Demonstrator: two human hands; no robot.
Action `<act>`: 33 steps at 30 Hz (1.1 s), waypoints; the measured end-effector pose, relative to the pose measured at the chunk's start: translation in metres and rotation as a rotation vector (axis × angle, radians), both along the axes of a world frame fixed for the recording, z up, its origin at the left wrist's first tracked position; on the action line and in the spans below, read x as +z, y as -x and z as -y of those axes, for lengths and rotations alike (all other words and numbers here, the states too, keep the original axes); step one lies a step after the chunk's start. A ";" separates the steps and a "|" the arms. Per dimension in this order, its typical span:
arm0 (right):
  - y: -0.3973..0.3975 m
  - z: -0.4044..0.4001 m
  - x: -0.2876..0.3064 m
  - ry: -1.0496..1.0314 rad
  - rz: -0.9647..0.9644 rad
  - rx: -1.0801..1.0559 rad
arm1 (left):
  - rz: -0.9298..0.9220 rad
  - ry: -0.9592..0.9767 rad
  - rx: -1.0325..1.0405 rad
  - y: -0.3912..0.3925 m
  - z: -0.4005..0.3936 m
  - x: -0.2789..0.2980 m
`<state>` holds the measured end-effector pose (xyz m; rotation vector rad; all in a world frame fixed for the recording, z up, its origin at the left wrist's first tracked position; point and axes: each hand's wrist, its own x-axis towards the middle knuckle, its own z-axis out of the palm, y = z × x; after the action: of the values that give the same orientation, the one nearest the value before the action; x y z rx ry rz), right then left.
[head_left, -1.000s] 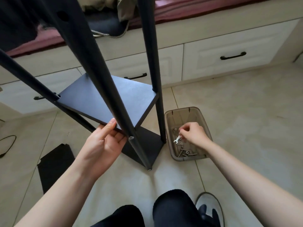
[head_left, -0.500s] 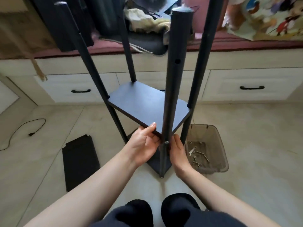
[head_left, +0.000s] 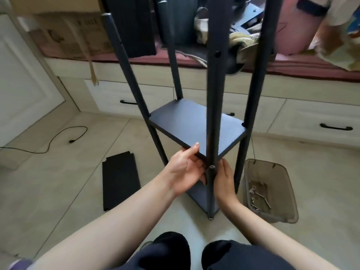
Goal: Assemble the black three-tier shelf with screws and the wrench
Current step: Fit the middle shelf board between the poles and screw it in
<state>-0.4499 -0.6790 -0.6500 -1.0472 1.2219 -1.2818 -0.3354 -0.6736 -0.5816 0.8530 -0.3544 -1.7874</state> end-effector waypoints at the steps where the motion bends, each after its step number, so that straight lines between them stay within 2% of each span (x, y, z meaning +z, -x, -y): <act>1: -0.005 0.003 0.007 0.028 -0.006 0.025 | -0.017 -0.011 0.009 -0.006 0.000 0.003; 6: -0.030 0.025 0.036 0.139 -0.042 0.066 | -0.170 -0.037 0.077 -0.036 0.002 0.024; 12: -0.070 0.036 0.053 0.280 -0.273 0.129 | -0.330 -0.025 0.202 -0.081 -0.007 0.027; 23: -0.136 0.038 0.073 0.349 -0.580 0.287 | -0.464 0.034 0.451 -0.137 -0.042 0.007; 33: -0.185 0.038 0.058 0.402 -0.806 0.411 | -0.641 -0.017 0.685 -0.169 -0.059 -0.020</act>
<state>-0.2645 -0.7172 -0.5920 -2.1193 1.2296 -0.7976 -0.1663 -0.6142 -0.6016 0.3067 0.3411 -1.3116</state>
